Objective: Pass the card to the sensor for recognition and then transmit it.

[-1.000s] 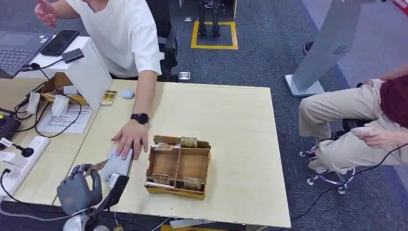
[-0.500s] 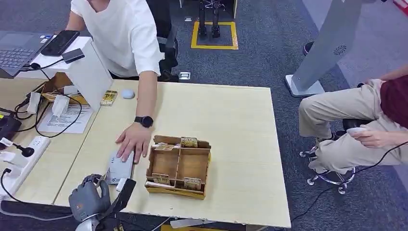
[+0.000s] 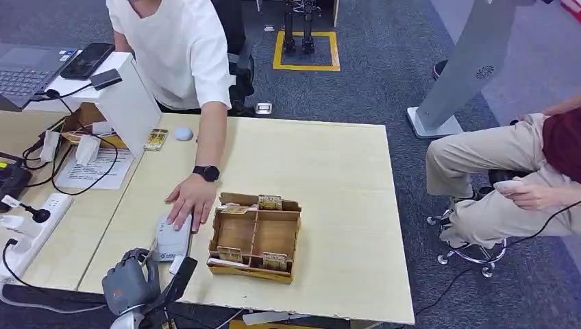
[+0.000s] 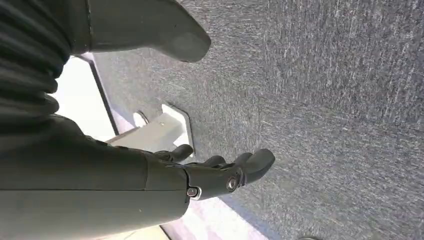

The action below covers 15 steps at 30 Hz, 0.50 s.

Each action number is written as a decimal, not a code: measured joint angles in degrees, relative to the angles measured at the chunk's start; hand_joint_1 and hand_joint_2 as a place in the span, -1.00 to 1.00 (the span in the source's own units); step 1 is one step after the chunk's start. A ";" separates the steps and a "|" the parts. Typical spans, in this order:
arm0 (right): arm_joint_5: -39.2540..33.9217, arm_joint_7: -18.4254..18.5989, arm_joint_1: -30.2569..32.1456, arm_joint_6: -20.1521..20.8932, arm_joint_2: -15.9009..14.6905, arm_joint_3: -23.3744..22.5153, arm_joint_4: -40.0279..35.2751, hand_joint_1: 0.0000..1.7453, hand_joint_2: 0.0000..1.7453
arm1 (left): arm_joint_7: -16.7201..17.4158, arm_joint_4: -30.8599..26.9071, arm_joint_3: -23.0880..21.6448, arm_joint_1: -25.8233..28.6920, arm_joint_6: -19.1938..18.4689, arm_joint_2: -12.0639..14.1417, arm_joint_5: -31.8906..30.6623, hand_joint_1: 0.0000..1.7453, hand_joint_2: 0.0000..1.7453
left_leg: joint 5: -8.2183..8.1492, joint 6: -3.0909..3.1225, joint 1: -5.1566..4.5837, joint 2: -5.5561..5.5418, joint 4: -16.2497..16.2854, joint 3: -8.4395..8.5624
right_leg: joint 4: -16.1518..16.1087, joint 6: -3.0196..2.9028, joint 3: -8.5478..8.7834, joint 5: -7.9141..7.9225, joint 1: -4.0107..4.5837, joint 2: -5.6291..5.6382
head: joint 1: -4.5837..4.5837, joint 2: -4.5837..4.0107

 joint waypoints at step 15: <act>0.39 -0.02 0.03 0.13 0.00 0.00 0.00 -1.00 1.00 | -5.71 -1.62 -0.85 0.98 0.09 0.39 1.81 1.00 1.00 | 0.02 0.03 0.00 -0.10 0.00 -0.01 | 0.00 0.01 0.04 0.00 0.00 -0.11 | 0.00 0.00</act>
